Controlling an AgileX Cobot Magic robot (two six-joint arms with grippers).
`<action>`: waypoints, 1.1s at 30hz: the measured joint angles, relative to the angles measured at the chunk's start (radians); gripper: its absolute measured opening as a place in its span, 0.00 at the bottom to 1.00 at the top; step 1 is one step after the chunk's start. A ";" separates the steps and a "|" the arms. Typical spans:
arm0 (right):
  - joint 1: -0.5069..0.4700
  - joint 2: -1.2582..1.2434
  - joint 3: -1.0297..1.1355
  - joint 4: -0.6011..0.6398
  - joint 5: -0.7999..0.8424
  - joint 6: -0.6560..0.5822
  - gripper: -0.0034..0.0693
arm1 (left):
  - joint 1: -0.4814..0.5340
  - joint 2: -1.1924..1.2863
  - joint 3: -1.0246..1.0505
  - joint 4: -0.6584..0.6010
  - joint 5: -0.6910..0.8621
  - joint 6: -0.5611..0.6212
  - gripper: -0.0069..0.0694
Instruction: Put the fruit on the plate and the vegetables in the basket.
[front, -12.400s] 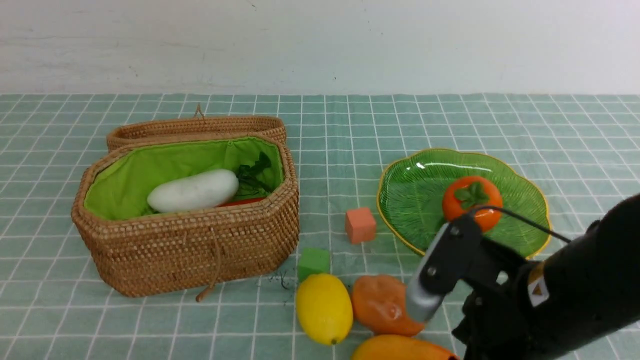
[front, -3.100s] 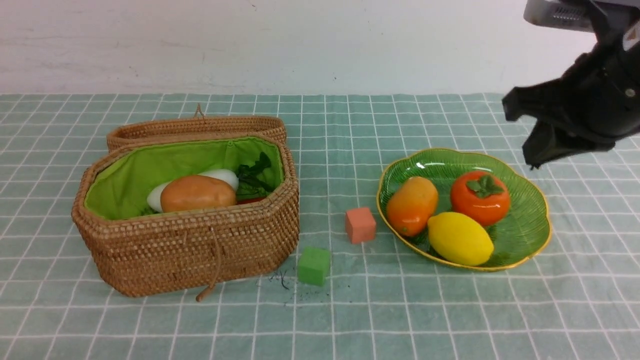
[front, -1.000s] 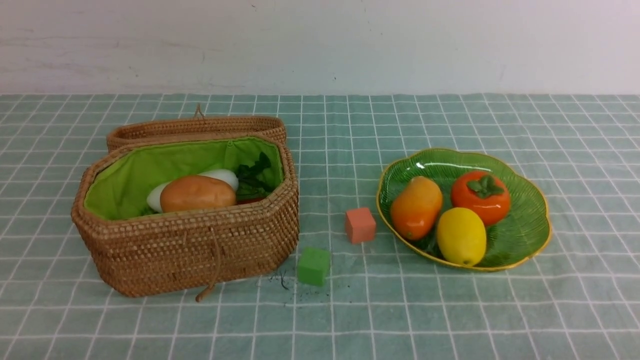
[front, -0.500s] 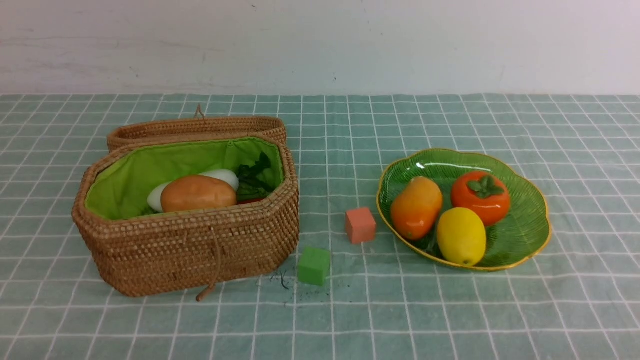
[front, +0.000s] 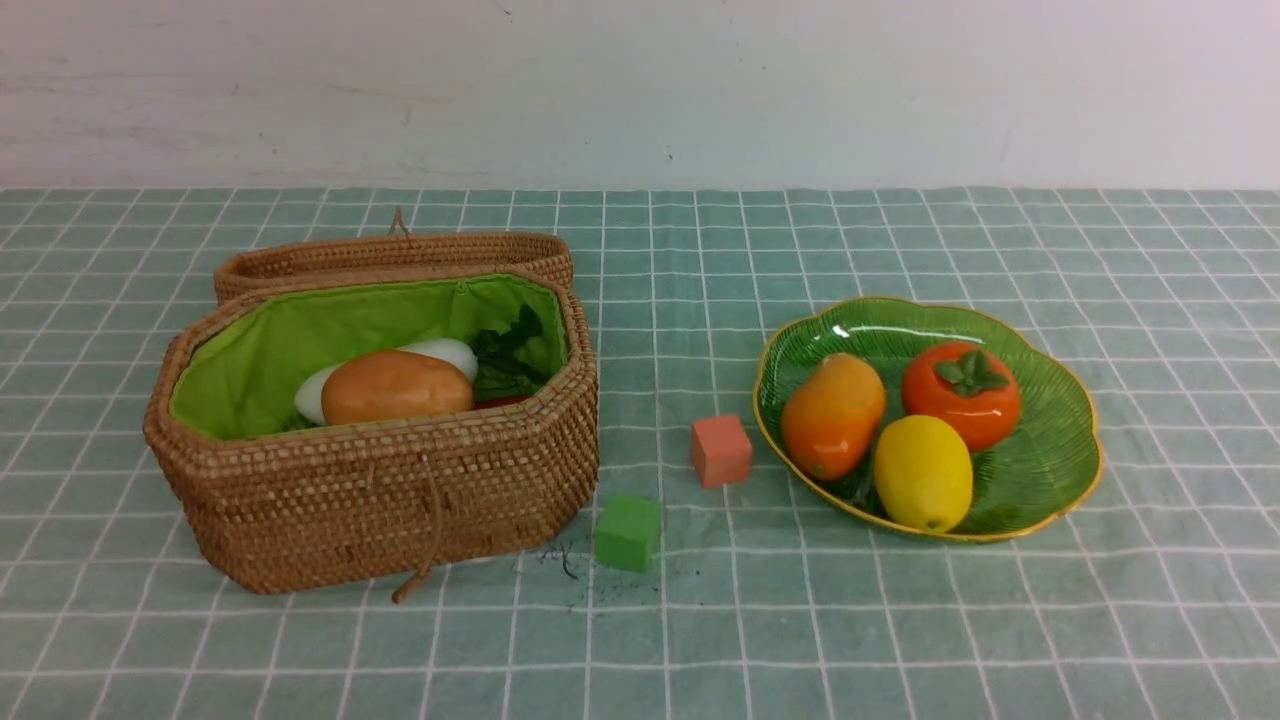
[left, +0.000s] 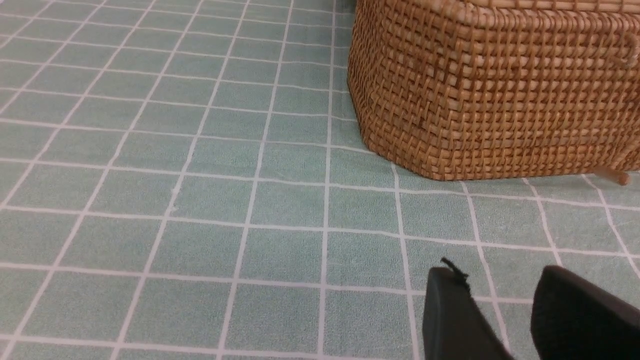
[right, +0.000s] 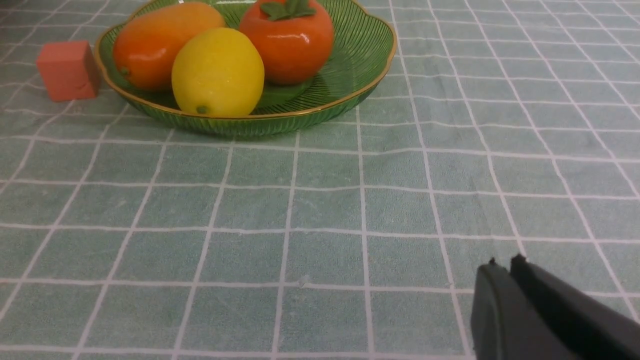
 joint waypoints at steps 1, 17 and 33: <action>0.000 0.000 0.000 0.000 0.000 0.000 0.10 | 0.000 0.000 0.000 0.000 0.000 0.000 0.40; 0.000 0.000 0.000 0.000 0.000 0.000 0.12 | 0.000 0.000 0.000 0.000 0.000 0.000 0.40; 0.000 0.000 0.000 0.000 0.000 0.000 0.14 | 0.000 0.000 0.000 0.000 0.000 0.000 0.40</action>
